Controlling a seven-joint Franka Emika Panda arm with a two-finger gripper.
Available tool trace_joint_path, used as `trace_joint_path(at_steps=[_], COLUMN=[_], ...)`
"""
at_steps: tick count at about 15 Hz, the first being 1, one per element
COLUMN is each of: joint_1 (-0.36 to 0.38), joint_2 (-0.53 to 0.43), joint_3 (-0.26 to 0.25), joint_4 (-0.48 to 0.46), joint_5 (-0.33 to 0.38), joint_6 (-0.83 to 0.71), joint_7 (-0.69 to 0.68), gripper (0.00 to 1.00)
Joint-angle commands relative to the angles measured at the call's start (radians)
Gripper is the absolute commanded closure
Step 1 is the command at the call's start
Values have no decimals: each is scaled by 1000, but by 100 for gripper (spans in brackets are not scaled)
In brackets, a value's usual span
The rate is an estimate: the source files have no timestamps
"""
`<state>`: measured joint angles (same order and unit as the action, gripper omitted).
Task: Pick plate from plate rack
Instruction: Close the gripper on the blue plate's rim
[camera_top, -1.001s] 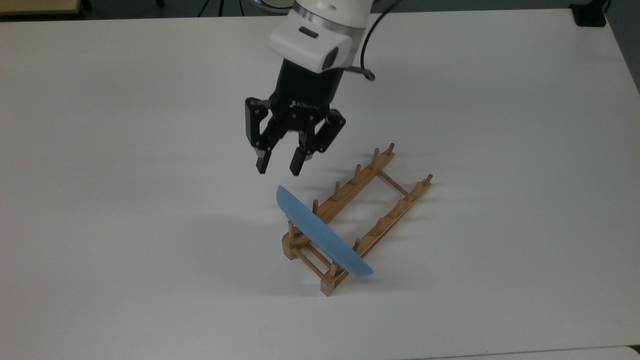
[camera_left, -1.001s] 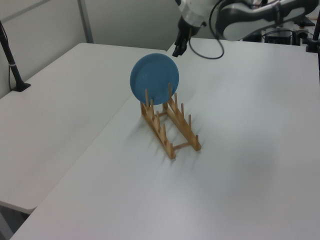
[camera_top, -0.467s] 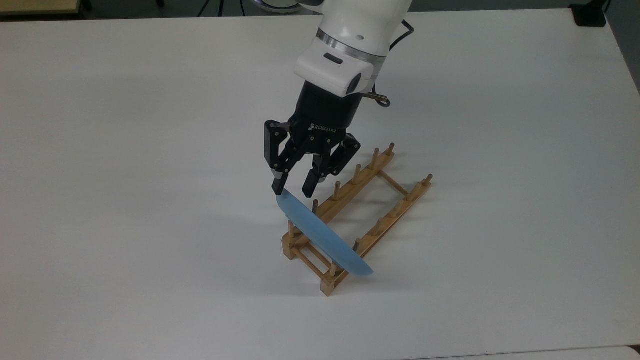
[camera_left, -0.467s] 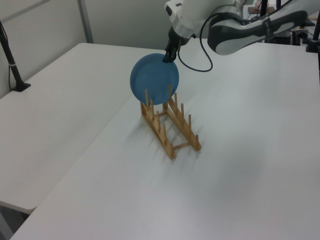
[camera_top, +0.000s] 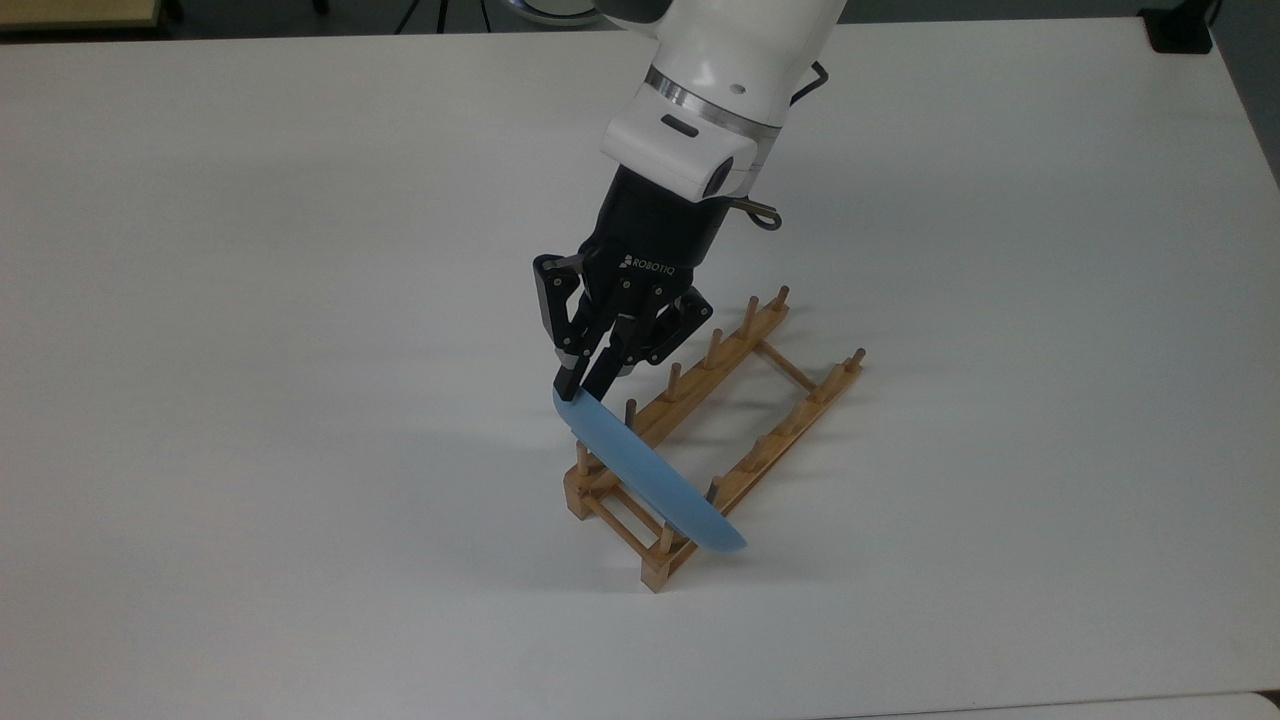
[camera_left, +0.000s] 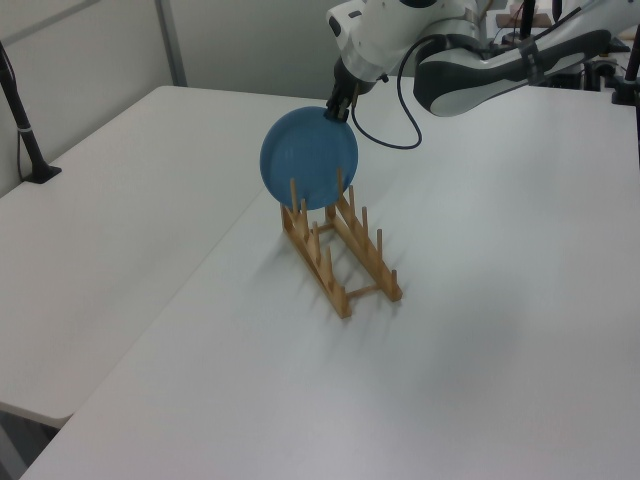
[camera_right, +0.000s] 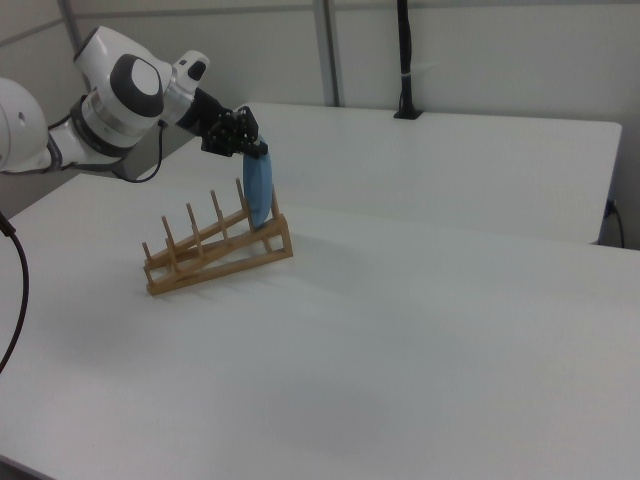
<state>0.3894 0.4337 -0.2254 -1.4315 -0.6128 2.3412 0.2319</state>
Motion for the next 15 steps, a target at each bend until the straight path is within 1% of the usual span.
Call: trace_joint_path(at_steps=[1, 3, 6, 10, 14, 15], joint_1=[19, 17, 16, 16, 5, -3], joint_2=[10, 10, 8, -10, -72, -88], joint_3=[-28, -28, -28, -26, -28, -28], joint_4=[13, 13, 13, 13, 28, 29], joint_5=[-25, -39, -39, -35, -24, -10], joint_6=[13, 13, 13, 15, 17, 17], joint_7=[24, 26, 23, 29, 82, 101], gripper=[79, 86, 100, 100, 100, 100])
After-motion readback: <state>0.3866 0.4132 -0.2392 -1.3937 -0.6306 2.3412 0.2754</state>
